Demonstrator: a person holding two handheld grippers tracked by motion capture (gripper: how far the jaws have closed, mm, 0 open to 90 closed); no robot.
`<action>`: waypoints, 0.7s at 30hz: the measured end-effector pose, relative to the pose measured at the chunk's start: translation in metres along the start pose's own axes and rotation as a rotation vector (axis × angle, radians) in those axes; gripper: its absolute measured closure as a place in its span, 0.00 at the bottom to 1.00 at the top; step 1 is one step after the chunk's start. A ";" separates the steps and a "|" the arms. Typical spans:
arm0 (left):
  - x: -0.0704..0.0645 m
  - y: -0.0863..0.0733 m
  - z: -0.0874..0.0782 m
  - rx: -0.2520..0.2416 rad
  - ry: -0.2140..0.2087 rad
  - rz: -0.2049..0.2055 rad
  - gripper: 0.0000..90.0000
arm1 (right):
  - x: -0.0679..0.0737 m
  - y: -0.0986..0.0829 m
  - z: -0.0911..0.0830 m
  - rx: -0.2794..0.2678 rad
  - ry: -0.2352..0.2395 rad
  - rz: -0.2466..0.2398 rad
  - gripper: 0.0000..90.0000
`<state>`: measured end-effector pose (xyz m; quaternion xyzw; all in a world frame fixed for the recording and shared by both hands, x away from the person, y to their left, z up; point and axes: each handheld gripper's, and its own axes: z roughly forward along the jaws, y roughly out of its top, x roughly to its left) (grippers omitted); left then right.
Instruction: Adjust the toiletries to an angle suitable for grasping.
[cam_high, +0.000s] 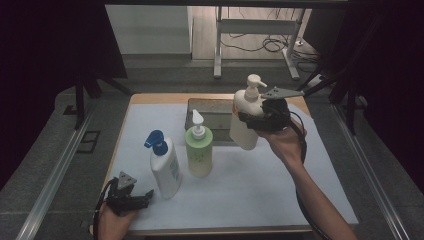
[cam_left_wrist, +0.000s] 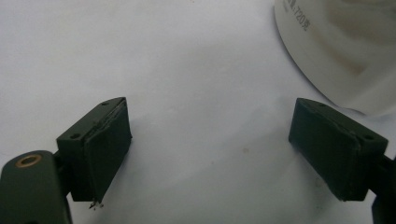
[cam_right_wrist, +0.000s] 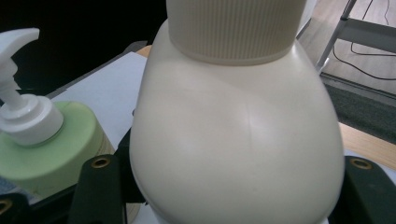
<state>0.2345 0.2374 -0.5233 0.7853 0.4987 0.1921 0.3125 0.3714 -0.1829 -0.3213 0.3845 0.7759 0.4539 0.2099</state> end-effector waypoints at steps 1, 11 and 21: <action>0.000 0.000 0.000 0.000 0.000 0.000 0.14 | 0.000 0.001 0.002 -0.001 -0.002 -0.003 0.41; 0.000 0.000 0.000 0.000 0.000 0.000 0.14 | -0.002 0.011 0.018 -0.006 -0.022 0.011 0.41; 0.000 0.000 0.000 0.001 0.000 -0.001 0.14 | -0.004 0.019 0.033 -0.018 -0.036 0.031 0.41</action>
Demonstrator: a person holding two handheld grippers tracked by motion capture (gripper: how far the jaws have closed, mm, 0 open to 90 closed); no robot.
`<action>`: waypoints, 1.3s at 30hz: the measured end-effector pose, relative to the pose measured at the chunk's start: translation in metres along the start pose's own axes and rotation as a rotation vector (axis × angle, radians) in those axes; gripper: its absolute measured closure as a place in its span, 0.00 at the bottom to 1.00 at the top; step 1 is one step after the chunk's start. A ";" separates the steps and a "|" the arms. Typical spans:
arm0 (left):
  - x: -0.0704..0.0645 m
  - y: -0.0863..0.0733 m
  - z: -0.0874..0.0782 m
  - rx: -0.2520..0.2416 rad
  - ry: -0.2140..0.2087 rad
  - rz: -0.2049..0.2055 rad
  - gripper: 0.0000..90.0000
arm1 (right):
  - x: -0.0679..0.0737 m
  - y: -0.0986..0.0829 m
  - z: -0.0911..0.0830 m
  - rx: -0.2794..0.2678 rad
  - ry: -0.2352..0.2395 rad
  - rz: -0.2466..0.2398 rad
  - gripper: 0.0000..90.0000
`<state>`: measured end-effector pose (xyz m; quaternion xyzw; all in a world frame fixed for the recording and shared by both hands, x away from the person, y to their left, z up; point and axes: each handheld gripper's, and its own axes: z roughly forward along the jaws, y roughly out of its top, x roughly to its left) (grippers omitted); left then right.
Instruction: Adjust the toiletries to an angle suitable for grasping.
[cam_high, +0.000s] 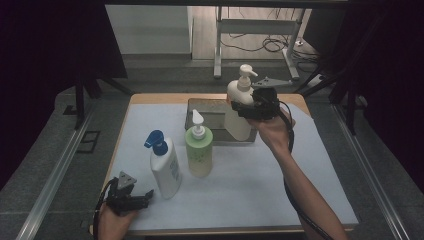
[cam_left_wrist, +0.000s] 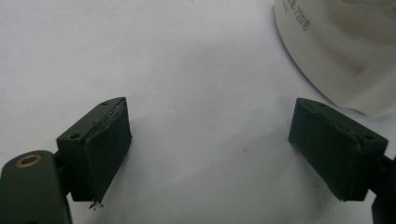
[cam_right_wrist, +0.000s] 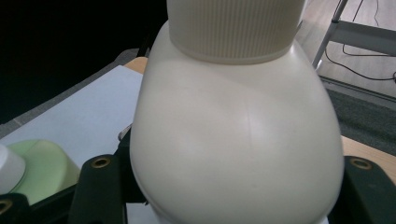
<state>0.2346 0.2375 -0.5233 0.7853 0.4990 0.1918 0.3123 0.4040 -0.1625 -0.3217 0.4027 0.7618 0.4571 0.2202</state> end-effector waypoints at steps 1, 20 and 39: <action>0.000 0.000 0.000 0.000 0.000 0.001 0.14 | 0.000 0.002 0.004 -0.001 -0.004 0.001 0.41; 0.000 0.000 0.000 0.001 -0.002 -0.001 0.14 | 0.003 0.018 0.042 -0.023 -0.034 0.027 0.41; 0.000 0.000 0.000 0.000 -0.002 -0.002 0.14 | 0.007 0.016 0.086 -0.009 -0.079 0.011 0.41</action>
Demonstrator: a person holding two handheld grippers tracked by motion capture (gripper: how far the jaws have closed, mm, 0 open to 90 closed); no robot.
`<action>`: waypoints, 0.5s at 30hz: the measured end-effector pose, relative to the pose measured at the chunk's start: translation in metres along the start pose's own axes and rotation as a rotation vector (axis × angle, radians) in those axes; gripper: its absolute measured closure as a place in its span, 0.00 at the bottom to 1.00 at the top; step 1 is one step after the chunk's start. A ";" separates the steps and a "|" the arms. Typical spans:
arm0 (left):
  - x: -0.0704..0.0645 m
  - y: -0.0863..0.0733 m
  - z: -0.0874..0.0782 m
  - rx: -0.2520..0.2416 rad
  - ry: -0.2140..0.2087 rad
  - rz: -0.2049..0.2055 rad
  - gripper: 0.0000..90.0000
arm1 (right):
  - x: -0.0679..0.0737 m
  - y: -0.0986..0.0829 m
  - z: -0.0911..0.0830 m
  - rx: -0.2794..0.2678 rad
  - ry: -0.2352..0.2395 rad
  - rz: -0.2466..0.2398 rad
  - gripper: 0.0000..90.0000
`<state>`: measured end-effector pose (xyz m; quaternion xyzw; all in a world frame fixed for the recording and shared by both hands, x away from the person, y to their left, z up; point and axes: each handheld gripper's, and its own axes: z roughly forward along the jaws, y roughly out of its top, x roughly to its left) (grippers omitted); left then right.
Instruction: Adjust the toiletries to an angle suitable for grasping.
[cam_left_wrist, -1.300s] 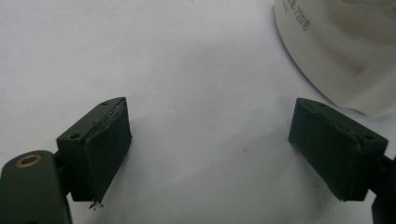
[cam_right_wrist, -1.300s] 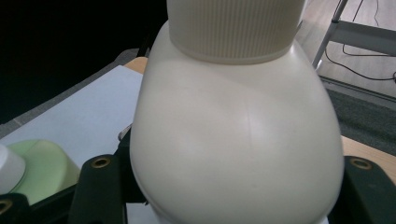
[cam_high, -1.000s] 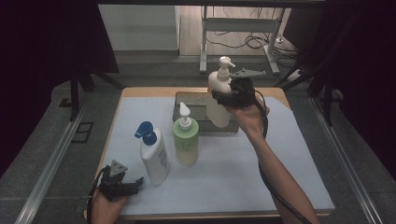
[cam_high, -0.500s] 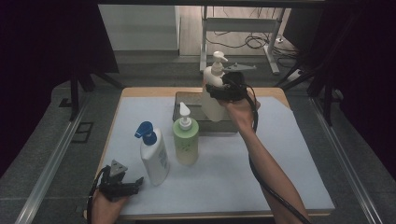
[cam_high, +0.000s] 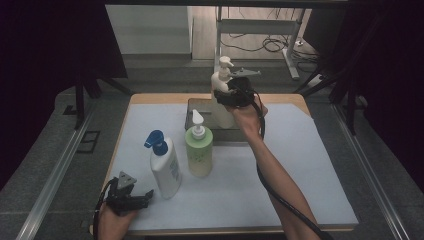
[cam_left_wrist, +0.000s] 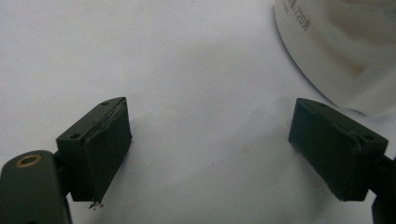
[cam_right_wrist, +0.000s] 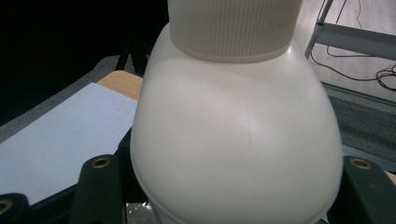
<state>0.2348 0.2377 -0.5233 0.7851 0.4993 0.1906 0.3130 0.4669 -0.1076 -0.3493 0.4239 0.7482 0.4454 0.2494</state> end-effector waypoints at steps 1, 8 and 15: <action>0.000 0.000 0.000 0.000 0.000 0.000 0.14 | 0.000 0.000 0.000 0.000 0.000 0.000 0.41; 0.000 0.000 0.000 0.000 0.000 0.000 0.14 | -0.003 -0.013 0.014 0.019 -0.018 0.000 0.41; 0.000 0.000 0.000 0.000 0.000 0.000 0.14 | -0.003 -0.023 0.022 0.036 -0.014 0.010 0.41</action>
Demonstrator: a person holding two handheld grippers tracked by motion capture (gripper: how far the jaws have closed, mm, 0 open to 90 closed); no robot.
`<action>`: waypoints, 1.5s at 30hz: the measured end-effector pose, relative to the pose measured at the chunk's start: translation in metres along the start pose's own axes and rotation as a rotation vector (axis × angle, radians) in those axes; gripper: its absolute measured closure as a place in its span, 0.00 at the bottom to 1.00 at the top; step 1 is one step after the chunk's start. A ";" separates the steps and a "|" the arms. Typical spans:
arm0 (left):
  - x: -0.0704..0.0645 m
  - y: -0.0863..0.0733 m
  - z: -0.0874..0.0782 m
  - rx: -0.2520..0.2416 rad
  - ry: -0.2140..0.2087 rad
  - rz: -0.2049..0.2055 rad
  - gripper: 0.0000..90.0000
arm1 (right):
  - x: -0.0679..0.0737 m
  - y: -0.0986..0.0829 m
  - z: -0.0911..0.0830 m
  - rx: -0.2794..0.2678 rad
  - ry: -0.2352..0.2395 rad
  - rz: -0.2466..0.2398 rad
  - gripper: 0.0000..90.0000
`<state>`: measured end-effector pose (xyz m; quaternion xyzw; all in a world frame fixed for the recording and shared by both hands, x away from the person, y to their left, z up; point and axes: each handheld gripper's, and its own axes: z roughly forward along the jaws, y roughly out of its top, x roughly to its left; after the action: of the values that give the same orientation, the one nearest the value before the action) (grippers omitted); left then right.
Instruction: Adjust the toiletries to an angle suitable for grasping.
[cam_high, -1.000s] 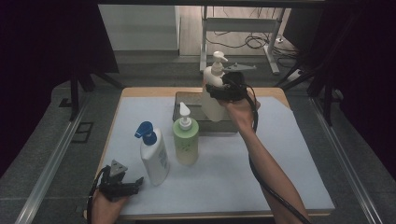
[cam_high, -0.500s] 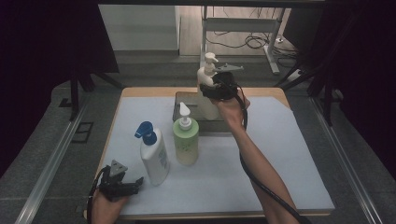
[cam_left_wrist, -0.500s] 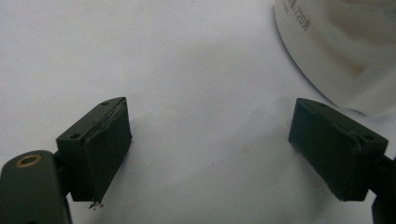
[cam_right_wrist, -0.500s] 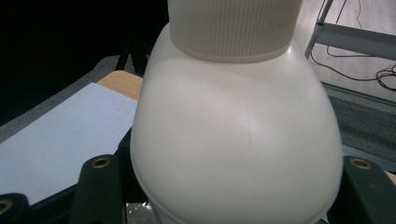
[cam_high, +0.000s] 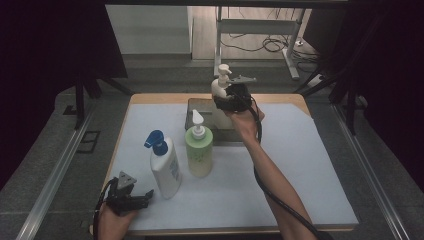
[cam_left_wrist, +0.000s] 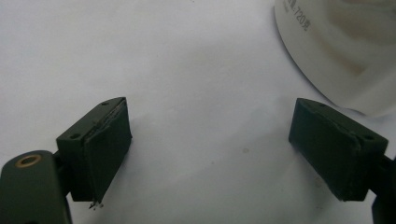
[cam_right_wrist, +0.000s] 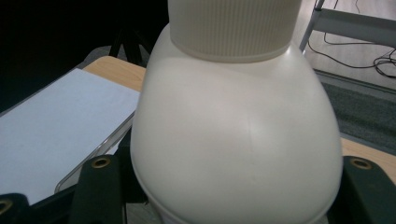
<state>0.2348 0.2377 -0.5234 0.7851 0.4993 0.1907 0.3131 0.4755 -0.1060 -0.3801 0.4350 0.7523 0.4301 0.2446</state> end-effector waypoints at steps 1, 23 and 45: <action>0.000 0.000 0.000 0.000 0.000 0.000 0.14 | 0.001 -0.003 0.002 0.002 0.002 0.000 0.41; 0.000 0.000 0.000 0.000 0.001 0.000 0.14 | 0.003 -0.033 0.013 0.027 -0.008 0.009 0.41; 0.000 0.000 0.000 0.000 0.001 0.000 0.14 | -0.007 -0.049 0.001 0.045 0.063 -0.052 0.38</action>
<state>0.2347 0.2375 -0.5234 0.7849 0.4995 0.1910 0.3129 0.4578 -0.1237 -0.4226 0.4070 0.7801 0.4201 0.2219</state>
